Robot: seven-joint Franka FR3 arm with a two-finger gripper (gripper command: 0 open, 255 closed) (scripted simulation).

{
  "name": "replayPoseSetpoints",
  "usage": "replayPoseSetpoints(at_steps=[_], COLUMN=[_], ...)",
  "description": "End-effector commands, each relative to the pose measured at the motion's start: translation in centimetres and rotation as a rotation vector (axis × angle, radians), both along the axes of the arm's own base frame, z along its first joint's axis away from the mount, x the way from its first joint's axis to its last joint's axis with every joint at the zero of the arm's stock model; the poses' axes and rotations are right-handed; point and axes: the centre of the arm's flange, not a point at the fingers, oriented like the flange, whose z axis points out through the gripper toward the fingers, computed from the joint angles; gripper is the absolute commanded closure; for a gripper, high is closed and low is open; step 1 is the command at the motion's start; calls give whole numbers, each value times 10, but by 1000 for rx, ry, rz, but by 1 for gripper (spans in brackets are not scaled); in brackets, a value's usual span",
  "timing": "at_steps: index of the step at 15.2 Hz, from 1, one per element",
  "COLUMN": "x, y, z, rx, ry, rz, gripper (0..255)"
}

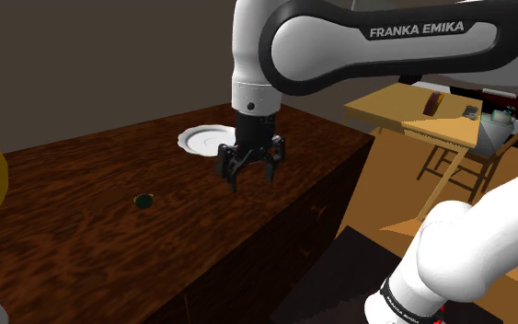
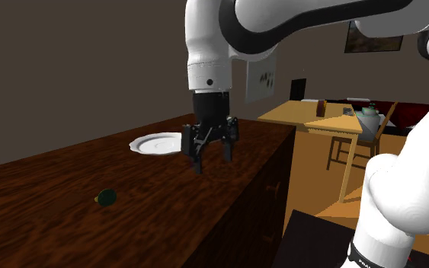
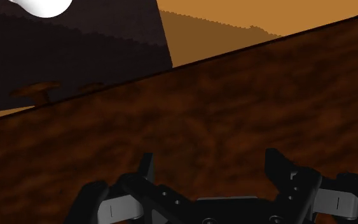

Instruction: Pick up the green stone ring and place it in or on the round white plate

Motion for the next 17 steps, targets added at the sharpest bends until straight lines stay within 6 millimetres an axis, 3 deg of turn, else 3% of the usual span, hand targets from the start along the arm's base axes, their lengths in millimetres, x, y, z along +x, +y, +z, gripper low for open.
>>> replayPoseSetpoints(at_steps=[1, 15, 17], x=[11, 97, 99], y=[22, 172, 175], z=[3, 26, 21], rx=[2, 7, 7], ry=[-16, -126, -129], rz=[-18, -127, -129], gripper=[0, 0, 0])
